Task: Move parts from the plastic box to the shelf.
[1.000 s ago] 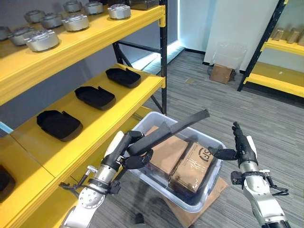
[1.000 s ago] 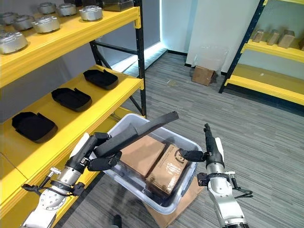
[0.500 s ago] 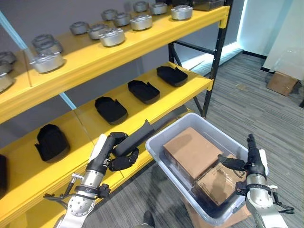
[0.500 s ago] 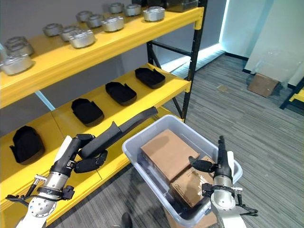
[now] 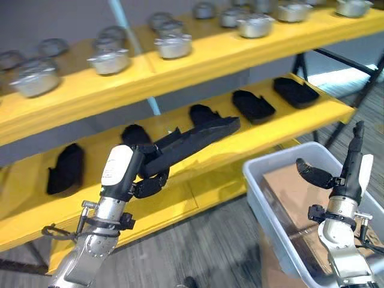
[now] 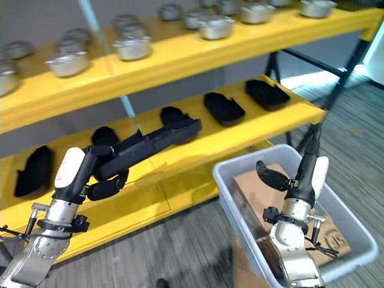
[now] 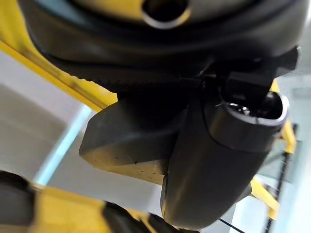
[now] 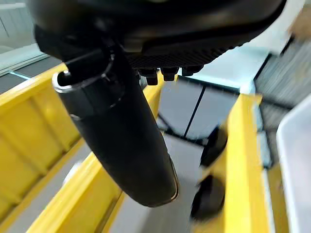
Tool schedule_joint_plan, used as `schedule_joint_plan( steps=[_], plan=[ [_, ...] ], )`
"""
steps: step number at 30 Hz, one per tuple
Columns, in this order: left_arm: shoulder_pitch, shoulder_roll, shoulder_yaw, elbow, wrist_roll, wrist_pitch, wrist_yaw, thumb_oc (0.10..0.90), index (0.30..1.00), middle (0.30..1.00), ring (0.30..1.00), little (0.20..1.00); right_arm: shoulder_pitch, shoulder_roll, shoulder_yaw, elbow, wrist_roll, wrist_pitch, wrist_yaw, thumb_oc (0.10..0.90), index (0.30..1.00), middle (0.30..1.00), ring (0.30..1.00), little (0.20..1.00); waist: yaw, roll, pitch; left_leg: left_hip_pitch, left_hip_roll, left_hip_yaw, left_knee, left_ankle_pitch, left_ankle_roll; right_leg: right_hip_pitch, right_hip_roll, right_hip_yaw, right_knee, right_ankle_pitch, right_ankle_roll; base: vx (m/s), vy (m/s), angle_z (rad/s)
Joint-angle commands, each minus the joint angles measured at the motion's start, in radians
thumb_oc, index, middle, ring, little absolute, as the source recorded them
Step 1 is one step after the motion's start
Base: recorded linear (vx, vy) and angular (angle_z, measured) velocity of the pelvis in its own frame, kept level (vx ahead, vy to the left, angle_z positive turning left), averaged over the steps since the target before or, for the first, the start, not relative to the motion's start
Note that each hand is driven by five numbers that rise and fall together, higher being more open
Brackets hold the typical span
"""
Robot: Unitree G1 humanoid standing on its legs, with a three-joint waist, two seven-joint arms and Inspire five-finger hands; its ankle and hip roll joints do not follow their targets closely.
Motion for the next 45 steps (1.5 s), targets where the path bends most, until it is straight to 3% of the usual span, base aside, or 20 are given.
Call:
schedule_joint_plan(
  steps=[1, 3, 6, 7, 8, 9, 10, 11, 13, 15, 16, 22, 34, 35, 37, 38, 41, 42, 45],
  plan=[
    [-0.06, 0.082, 0.153, -0.166, -0.045, -0.127, 0.081, 0.4, 0.3, 0.3, 0.3, 0.3, -0.067, -0.037, -0.039, -0.099, -0.094, -0.076, -0.03, 0.9, 1.0, 1.0, 1.0, 1.0, 0.037, -0.008, -0.036, 0.124, 0.076, -0.057, -0.004, -0.097, -0.034, -0.069, -0.035, 0.086, -0.109, 0.215, 0.079, -0.19, 0.593, 1.17],
    [-0.055, 0.085, 0.159, -0.166, -0.052, -0.141, 0.077, 0.4, 0.3, 0.3, 0.3, 0.3, -0.058, -0.028, -0.041, -0.11, -0.097, -0.071, -0.031, 0.9, 1.0, 1.0, 1.0, 1.0, 0.043, -0.009, -0.036, 0.123, 0.036, -0.07, -0.047, -0.095, -0.012, -0.089, -0.052, 0.113, -0.097, 0.254, 0.092, -0.14, 0.42, 0.81],
    [-0.068, 0.088, 0.155, -0.162, -0.055, -0.144, 0.075, 0.4, 0.3, 0.3, 0.3, 0.3, -0.05, -0.023, -0.042, -0.113, -0.094, -0.071, -0.04, 0.9, 1.0, 1.0, 1.0, 1.0, 0.031, -0.011, -0.034, 0.12, 0.013, -0.09, -0.069, -0.096, 0.008, -0.116, -0.031, 0.174, -0.066, 0.251, 0.092, -0.08, 0.257, 0.55],
    [-0.1, 0.092, 0.144, -0.148, -0.06, -0.135, 0.065, 0.4, 0.3, 0.3, 0.3, 0.3, -0.04, -0.026, -0.041, -0.127, -0.078, -0.06, -0.025, 0.9, 1.0, 1.0, 1.0, 1.0, 0.011, -0.013, -0.042, 0.109, 0.005, -0.102, -0.101, -0.076, 0.018, -0.125, 0.099, 0.229, -0.032, 0.142, 0.062, -0.06, 0.388, 0.61],
    [-0.099, 0.094, 0.153, -0.151, -0.075, -0.129, 0.054, 0.4, 0.3, 0.3, 0.3, 0.3, -0.033, -0.038, -0.04, -0.132, -0.069, -0.053, -0.007, 0.9, 1.0, 1.0, 1.0, 1.0, 0.012, -0.018, -0.047, 0.116, 0.003, -0.094, -0.111, -0.071, 0.015, -0.109, 0.205, 0.202, -0.043, 0.056, 0.038, -0.03, 0.342, 0.72],
    [-0.085, 0.092, 0.165, -0.161, -0.084, -0.131, 0.051, 0.4, 0.3, 0.3, 0.3, 0.3, -0.037, -0.048, -0.039, -0.132, -0.061, -0.048, -0.002, 0.9, 1.0, 1.0, 1.0, 1.0, 0.016, -0.023, -0.046, 0.12, -0.001, -0.09, -0.118, -0.065, 0.011, -0.102, 0.265, 0.18, -0.074, 0.039, 0.027, 0.06, 0.137, 0.94],
    [-0.078, 0.092, 0.17, -0.165, -0.086, -0.133, 0.05, 0.4, 0.3, 0.3, 0.3, 0.3, -0.038, -0.05, -0.039, -0.131, -0.057, -0.047, 0.0, 0.9, 1.0, 1.0, 1.0, 1.0, 0.016, -0.024, -0.046, 0.126, -0.004, -0.09, -0.12, -0.069, 0.008, -0.095, 0.281, 0.177, -0.085, 0.029, 0.024, 0.05, 0.063, 0.51],
    [-0.049, 0.084, 0.186, -0.178, -0.093, -0.145, 0.049, 0.4, 0.3, 0.3, 0.3, 0.3, -0.038, -0.058, -0.038, -0.13, -0.049, -0.044, 0.004, 0.9, 1.0, 1.0, 1.0, 1.0, 0.016, -0.034, -0.044, 0.126, -0.019, -0.091, -0.12, -0.067, 0.001, -0.079, 0.351, 0.182, -0.155, 0.02, 0.001, 0.08, 0.039, -0.14],
    [-0.02, 0.067, 0.196, -0.194, -0.1, -0.156, 0.044, 0.4, 0.3, 0.3, 0.3, 0.3, -0.027, -0.057, -0.038, -0.118, -0.041, -0.056, 0.012, 0.9, 1.0, 1.0, 1.0, 1.0, 0.006, -0.041, -0.046, 0.123, -0.037, -0.105, -0.118, -0.068, -0.005, -0.068, 0.409, 0.227, -0.252, 0.028, -0.02, 0.09, 0.033, -0.19],
    [-0.014, 0.049, 0.191, -0.206, -0.099, -0.155, 0.038, 0.4, 0.3, 0.3, 0.3, 0.3, 0.006, -0.051, -0.046, -0.107, -0.037, -0.087, 0.02, 0.9, 1.0, 1.0, 1.0, 1.0, -0.026, -0.041, -0.043, 0.118, -0.05, -0.133, -0.103, -0.086, 0.006, -0.085, 0.425, 0.324, -0.295, 0.043, -0.025, 0.08, 0.012, 0.13],
    [-0.009, 0.038, 0.193, -0.206, -0.094, -0.155, 0.034, 0.4, 0.3, 0.3, 0.3, 0.3, 0.018, -0.049, -0.051, -0.1, -0.029, -0.099, 0.031, 0.9, 1.0, 1.0, 1.0, 1.0, -0.033, -0.042, -0.046, 0.115, -0.05, -0.13, -0.102, -0.087, 0.008, -0.076, 0.431, 0.335, -0.303, 0.037, -0.033, 0.06, -0.003, 0.05],
    [0.016, 0.015, 0.186, -0.199, -0.087, -0.17, 0.008, 0.4, 0.3, 0.3, 0.3, 0.3, 0.036, -0.045, -0.047, -0.069, 0.055, -0.098, 0.088, 0.9, 1.0, 1.0, 1.0, 1.0, -0.043, -0.038, -0.084, 0.117, -0.057, -0.1, -0.098, -0.093, 0.001, -0.021, 0.421, 0.343, -0.385, 0.054, -0.035, 0.09, -0.015, 0.17],
    [0.068, 0.062, 0.253, -0.216, -0.081, -0.115, 0.07, 0.4, 0.3, 0.3, 0.3, 0.3, 0.024, -0.059, -0.005, -0.099, 0.007, -0.124, 0.077, 0.9, 1.0, 1.0, 1.0, 1.0, -0.051, -0.021, -0.084, 0.099, -0.067, -0.053, 0.018, -0.152, -0.006, -0.01, 0.396, 0.342, -0.404, 0.06, -0.039, 0.07, -0.03, -0.02],
    [0.069, 0.063, 0.255, -0.215, -0.075, -0.114, 0.08, 0.4, 0.3, 0.3, 0.3, 0.3, 0.027, -0.063, -0.006, -0.104, -0.001, -0.131, 0.073, 0.9, 1.0, 1.0, 1.0, 1.0, -0.055, -0.024, -0.079, 0.089, -0.059, -0.028, 0.051, -0.162, -0.01, -0.012, 0.387, 0.331, -0.399, 0.06, -0.04, 0.0, 0.0, 0.0],
    [0.051, 0.075, 0.255, -0.217, -0.073, -0.119, 0.104, 0.4, 0.3, 0.3, 0.3, 0.3, 0.03, -0.077, -0.015, -0.125, -0.042, -0.142, 0.042, 0.9, 1.0, 1.0, 1.0, 1.0, -0.081, -0.035, -0.074, 0.086, 0.017, 0.088, 0.129, -0.198, -0.028, -0.009, 0.353, 0.276, -0.384, 0.044, -0.039, -0.01, 0.019, 0.2],
    [0.044, 0.08, 0.253, -0.22, -0.07, -0.111, 0.117, 0.4, 0.3, 0.3, 0.3, 0.3, 0.024, -0.082, -0.014, -0.134, -0.059, -0.142, 0.034, 0.9, 1.0, 1.0, 1.0, 1.0, -0.085, -0.037, -0.07, 0.078, 0.044, 0.107, 0.159, -0.198, -0.037, -0.01, 0.345, 0.26, -0.375, 0.041, -0.043, 0.0, 0.048, 0.61],
    [0.034, 0.087, 0.249, -0.222, -0.057, -0.084, 0.154, 0.4, 0.3, 0.3, 0.3, 0.3, -0.012, -0.09, 0.01, -0.133, -0.154, -0.152, -0.004, 0.9, 1.0, 1.0, 1.0, 1.0, -0.083, -0.033, -0.061, 0.061, 0.098, 0.097, 0.205, -0.182, -0.059, -0.011, 0.341, 0.242, -0.35, 0.022, -0.053, -0.02, 0.091, 0.54],
    [0.042, 0.09, 0.259, -0.225, -0.055, -0.067, 0.178, 0.4, 0.3, 0.3, 0.3, 0.3, -0.03, -0.109, 0.018, -0.15, -0.214, -0.166, -0.011, 0.9, 1.0, 1.0, 1.0, 1.0, -0.077, -0.03, -0.061, 0.066, 0.141, 0.091, 0.205, -0.145, -0.075, -0.012, 0.335, 0.234, -0.338, 0.01, -0.061, -0.01, 0.109, 0.2],
    [0.058, 0.09, 0.276, -0.227, -0.057, -0.049, 0.197, 0.4, 0.3, 0.3, 0.3, 0.3, -0.042, -0.136, 0.023, -0.181, -0.257, -0.17, -0.015, 0.9, 1.0, 1.0, 1.0, 1.0, -0.075, -0.026, -0.064, 0.074, 0.195, 0.084, 0.187, -0.085, -0.104, -0.014, 0.328, 0.227, -0.325, -0.004, -0.069, -0.03, 0.181, 0.27]
  ],
)
